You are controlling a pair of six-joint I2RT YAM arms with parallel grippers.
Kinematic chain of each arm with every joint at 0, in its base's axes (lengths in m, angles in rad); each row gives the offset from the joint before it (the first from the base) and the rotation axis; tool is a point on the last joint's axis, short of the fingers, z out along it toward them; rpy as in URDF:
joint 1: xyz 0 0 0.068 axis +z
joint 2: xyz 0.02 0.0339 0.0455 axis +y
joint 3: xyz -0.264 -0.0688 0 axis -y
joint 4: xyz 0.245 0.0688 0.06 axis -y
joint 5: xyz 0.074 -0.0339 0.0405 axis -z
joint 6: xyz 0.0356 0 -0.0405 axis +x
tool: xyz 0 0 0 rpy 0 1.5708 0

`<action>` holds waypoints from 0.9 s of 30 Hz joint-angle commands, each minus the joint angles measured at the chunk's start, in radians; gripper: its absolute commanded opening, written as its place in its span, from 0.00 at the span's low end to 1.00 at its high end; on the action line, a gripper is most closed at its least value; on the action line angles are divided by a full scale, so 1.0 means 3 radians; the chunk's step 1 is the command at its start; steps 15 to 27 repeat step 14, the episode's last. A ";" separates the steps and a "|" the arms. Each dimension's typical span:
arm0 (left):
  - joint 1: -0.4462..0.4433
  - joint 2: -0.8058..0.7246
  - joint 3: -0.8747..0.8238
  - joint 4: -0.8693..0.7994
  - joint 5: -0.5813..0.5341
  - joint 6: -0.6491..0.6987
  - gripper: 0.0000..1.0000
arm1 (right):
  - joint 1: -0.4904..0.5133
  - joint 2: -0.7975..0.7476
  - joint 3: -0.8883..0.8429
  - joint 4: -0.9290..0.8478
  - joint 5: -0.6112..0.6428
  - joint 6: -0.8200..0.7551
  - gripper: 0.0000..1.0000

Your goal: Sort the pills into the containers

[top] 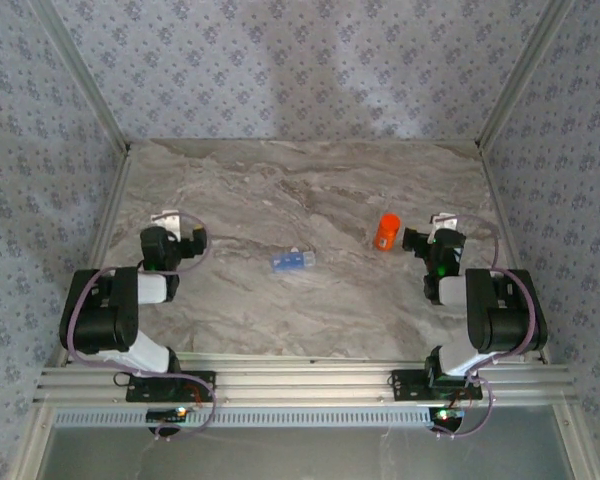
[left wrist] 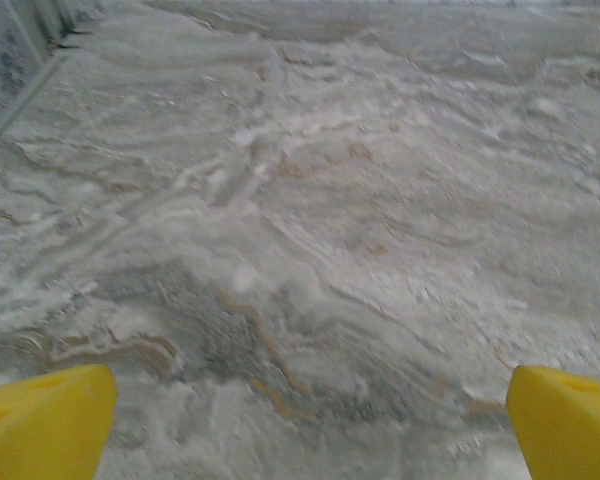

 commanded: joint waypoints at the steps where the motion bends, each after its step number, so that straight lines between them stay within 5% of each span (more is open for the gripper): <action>1: 0.0012 -0.0001 0.0043 -0.0007 0.0049 -0.0075 1.00 | 0.0036 0.0013 0.0026 0.0115 -0.0009 -0.0132 1.00; 27: 0.0009 0.0000 0.0036 0.0005 0.0041 -0.0071 1.00 | 0.0042 0.0025 0.0059 0.0064 -0.0108 -0.0166 1.00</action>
